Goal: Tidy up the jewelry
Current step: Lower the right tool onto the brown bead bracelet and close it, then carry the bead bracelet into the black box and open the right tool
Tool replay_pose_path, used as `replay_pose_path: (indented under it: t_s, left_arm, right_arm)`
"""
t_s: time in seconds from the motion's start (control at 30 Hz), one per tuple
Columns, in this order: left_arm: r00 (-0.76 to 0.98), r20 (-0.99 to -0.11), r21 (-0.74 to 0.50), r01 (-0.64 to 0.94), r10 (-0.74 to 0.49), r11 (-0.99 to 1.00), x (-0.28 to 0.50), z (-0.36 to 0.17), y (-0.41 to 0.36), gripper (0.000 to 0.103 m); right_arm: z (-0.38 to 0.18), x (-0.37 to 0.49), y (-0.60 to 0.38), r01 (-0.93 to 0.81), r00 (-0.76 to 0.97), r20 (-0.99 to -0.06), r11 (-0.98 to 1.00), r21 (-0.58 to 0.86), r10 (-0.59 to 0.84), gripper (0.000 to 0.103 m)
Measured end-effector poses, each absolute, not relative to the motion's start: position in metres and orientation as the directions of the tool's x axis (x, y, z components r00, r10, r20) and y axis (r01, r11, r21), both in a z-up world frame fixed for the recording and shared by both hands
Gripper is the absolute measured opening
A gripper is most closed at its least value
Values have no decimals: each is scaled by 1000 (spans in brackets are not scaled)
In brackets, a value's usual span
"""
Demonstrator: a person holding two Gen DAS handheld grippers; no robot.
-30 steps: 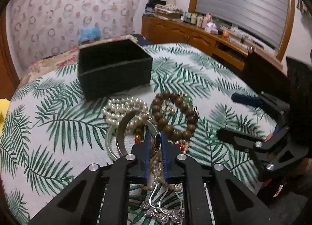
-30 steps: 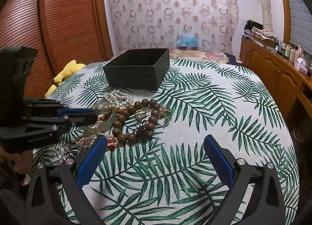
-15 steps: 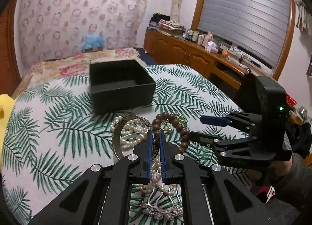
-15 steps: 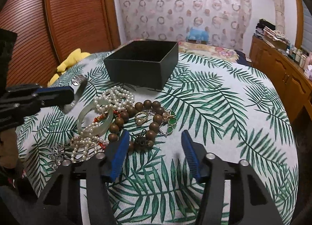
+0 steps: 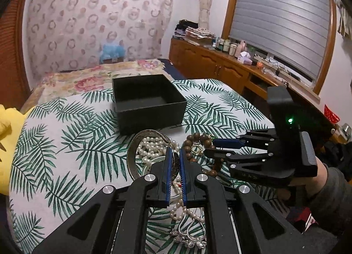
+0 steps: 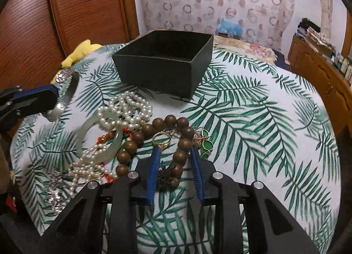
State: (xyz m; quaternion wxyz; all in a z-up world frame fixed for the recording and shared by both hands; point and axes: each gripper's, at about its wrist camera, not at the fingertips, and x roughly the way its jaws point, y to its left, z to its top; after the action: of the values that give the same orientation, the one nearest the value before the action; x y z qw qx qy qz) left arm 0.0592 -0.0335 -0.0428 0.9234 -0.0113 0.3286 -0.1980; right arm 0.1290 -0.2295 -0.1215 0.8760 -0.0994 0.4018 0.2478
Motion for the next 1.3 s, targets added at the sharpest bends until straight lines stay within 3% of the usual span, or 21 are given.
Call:
replay_pose_path:
  t_s: [0.1,0.63,1.3]
  left_arm:
    - [706,-602,-152,358,-373,921,60,-42,-33,6]
    - [723,-593,-138,342,-354,930,63,-36,-29,6]
    - [766,-553,-94,334,-328,938,115,-5,-28,6]
  right_arm:
    - [-121,130,-228,-509,572,-758,860,-29,314,15]
    - [-73,117,-230,-579,614,-672,815,-27,414,15]
    - [2,146,-211,-594,701,-583,789,-157,411,15]
